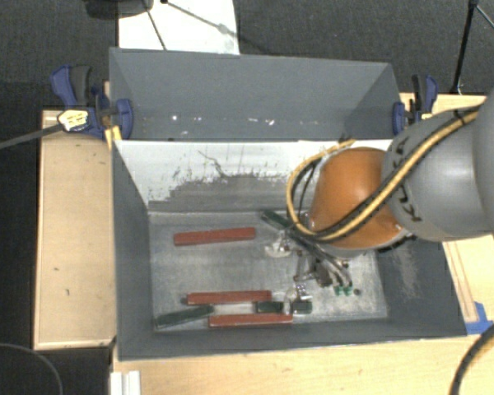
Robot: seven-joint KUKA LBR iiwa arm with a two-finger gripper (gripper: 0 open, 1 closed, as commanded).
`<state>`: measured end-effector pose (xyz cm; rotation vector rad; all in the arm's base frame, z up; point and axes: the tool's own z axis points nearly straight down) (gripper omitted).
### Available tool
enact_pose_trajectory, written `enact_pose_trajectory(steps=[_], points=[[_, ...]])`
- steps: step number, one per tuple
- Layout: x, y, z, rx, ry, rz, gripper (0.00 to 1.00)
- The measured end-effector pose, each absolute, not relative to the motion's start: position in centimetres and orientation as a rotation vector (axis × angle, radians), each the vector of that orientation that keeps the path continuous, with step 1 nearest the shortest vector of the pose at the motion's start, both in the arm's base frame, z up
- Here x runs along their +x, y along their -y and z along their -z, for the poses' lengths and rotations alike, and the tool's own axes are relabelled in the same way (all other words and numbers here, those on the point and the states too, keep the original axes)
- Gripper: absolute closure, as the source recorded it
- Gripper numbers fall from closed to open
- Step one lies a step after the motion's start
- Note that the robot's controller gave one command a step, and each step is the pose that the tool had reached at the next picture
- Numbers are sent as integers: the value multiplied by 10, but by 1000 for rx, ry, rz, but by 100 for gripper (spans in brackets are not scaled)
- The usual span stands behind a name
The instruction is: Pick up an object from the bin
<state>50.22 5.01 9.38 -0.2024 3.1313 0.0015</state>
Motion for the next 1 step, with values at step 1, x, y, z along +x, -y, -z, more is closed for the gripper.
enact_pose_trajectory(steps=[1], points=[[484,-91,-77,-205,-3133,3,100]])
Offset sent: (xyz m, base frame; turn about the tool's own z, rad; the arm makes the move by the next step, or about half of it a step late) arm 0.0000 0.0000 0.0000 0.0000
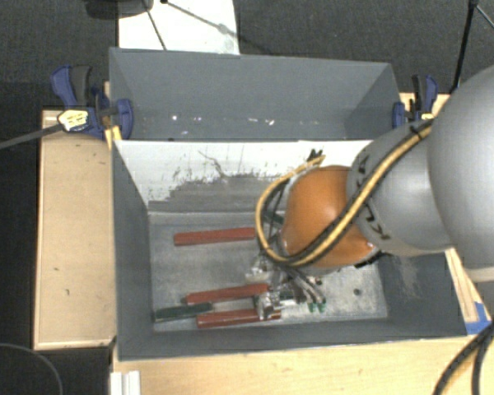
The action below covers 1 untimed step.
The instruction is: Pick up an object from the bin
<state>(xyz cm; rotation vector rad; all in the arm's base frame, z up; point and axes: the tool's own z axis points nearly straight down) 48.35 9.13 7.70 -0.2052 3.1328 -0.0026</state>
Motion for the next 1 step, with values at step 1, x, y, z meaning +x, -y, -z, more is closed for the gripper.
enact_pose_trajectory(steps=[1], points=[[484,-91,-77,-204,-3133,2,100]])
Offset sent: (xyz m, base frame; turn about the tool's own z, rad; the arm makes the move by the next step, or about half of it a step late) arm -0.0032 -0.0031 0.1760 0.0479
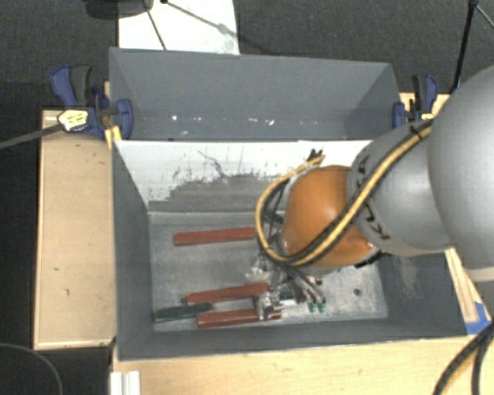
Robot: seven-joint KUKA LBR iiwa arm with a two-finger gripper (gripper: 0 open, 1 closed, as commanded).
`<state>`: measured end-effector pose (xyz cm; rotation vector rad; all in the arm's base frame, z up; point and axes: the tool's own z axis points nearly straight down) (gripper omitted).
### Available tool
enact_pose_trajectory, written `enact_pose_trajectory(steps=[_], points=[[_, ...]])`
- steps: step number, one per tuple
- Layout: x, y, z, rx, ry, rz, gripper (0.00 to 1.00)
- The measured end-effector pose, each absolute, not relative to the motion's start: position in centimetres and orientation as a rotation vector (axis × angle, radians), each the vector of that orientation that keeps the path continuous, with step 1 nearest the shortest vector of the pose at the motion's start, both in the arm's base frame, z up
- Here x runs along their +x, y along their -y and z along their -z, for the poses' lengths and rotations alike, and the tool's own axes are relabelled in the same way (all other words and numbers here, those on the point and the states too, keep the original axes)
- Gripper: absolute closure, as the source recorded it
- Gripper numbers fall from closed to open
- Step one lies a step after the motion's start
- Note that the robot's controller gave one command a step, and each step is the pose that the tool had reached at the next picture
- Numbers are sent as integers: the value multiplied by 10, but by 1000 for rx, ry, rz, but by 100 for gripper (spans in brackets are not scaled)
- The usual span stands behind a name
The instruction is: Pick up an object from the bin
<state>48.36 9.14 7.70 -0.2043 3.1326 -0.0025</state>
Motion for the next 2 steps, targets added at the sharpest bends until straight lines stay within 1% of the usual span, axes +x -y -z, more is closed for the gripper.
enact_pose_trajectory(steps=[1,2], points=[[482,-89,-258,-140,-3127,-3,100],[482,-89,-256,-141,-3131,-2,100]])
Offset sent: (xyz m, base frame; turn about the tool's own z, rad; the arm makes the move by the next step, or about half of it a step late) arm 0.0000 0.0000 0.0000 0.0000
